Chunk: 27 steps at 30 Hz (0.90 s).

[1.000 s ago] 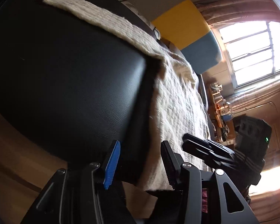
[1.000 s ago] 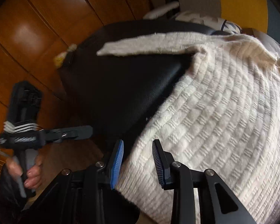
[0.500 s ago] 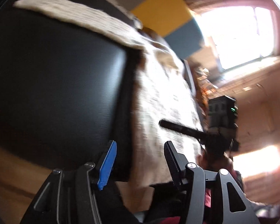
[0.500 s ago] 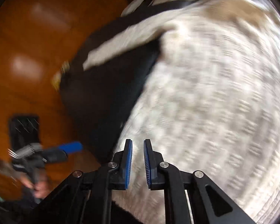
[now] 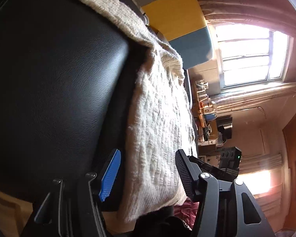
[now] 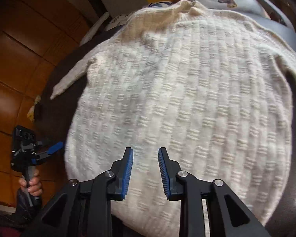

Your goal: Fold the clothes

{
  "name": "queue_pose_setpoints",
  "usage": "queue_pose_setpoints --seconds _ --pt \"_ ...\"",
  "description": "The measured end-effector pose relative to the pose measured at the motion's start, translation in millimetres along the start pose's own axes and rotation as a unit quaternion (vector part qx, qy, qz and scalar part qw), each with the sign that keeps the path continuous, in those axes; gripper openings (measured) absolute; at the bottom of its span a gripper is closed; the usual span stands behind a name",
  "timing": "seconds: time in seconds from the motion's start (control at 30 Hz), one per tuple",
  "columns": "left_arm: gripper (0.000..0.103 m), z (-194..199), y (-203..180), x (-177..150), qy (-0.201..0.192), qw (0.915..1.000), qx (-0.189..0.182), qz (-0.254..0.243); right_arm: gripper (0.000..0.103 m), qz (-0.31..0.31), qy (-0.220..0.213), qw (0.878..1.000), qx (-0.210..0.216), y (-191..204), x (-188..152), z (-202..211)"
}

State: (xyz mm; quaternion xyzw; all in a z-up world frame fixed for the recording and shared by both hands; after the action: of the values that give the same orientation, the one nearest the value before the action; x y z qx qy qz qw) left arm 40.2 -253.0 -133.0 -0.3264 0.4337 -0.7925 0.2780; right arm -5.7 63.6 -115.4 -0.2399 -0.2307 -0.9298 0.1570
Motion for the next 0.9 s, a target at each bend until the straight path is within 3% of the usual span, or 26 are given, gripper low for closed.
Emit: queue_pose_setpoints --seconds 0.2,0.37,0.4,0.43,0.47,0.63,0.73,0.9 --pt "0.058 -32 -6 -5 0.021 0.9996 0.014 -0.014 0.029 0.015 0.015 0.995 -0.100 -58 -6 13" --pt "0.059 -49 -22 -9 0.028 0.9966 0.047 -0.062 0.034 0.090 0.056 0.969 -0.222 -76 -15 7" --pt "0.058 -51 -23 -11 0.032 0.9960 0.049 -0.068 0.034 0.086 0.050 0.971 -0.217 -77 -15 10" --pt "0.041 -53 -24 -14 0.036 0.9953 0.052 -0.074 0.034 0.079 0.049 0.973 -0.210 -80 -16 11" --pt "0.015 -55 -25 -16 0.040 0.9946 0.054 -0.080 0.034 0.075 0.047 0.975 -0.203 -84 -17 13" --pt "0.010 -62 -31 -28 0.054 0.9912 0.061 -0.104 0.037 0.037 0.018 0.987 -0.153 -108 -20 29" --pt "0.010 -50 -46 -22 0.033 0.9961 0.012 -0.081 0.037 0.037 0.012 0.989 -0.141 -116 -22 36" --pt "0.009 -20 -104 -1 -0.012 0.9939 -0.039 -0.103 0.036 0.065 0.052 0.985 -0.152 -120 -16 37"
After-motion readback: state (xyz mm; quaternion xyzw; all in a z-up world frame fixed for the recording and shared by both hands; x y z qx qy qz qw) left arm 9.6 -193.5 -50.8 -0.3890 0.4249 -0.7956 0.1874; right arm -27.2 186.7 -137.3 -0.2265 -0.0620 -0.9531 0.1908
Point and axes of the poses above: each gripper's, at about its wrist camera, not at the fingertips, and z roughly against the way its jaws point, y to its left, x to its top, the point moved 3 cm from there along -z, roughly the way its jaws point, and after that the axes turned 15 degrees about -y, right-handed, at the moved point
